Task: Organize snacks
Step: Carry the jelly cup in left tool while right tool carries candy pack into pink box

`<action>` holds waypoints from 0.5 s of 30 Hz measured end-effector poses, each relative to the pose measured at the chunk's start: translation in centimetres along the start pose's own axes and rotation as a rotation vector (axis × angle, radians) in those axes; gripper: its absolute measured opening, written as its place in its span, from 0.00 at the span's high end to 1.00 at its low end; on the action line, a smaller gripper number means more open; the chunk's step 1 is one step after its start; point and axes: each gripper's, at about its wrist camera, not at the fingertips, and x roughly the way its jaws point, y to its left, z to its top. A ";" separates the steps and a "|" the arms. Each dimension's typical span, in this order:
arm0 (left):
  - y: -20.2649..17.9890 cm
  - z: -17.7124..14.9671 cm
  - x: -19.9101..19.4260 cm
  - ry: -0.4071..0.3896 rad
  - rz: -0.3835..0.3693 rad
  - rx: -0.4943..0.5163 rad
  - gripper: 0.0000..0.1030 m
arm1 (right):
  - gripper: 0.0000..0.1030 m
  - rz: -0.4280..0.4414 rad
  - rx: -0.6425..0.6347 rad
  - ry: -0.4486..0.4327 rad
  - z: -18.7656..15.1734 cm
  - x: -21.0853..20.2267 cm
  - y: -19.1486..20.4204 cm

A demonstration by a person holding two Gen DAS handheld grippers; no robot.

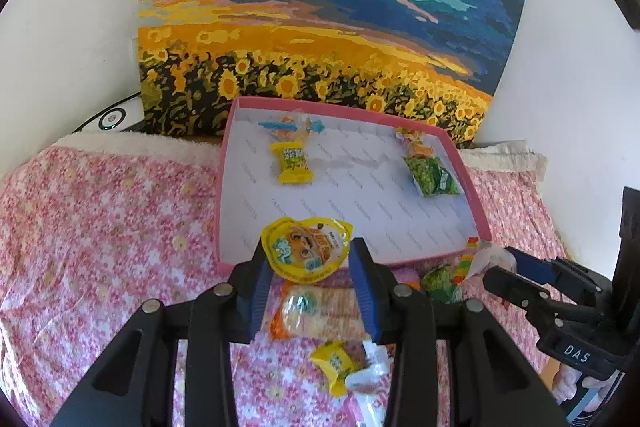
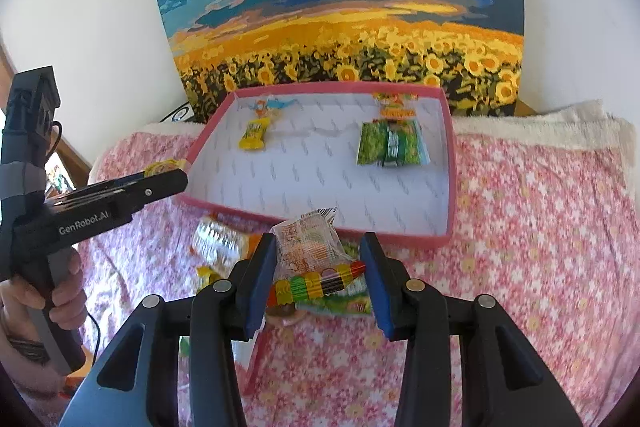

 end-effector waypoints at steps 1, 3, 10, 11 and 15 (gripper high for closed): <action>-0.1 0.3 0.3 0.001 0.000 0.002 0.61 | 0.58 -0.002 -0.003 -0.003 0.2 0.1 -0.1; -0.2 0.7 0.7 0.003 -0.002 0.005 0.61 | 0.58 -0.005 -0.006 -0.005 0.6 0.5 -0.2; -0.4 2.3 2.5 0.007 0.009 0.018 0.61 | 0.58 -0.002 -0.002 -0.012 2.6 1.5 -0.7; -0.3 2.6 2.9 0.010 0.012 0.017 0.61 | 0.58 -0.004 0.001 -0.012 3.0 1.8 -0.7; 0.0 3.3 4.2 0.023 0.021 0.007 0.61 | 0.58 0.000 0.017 -0.009 4.1 3.1 -0.9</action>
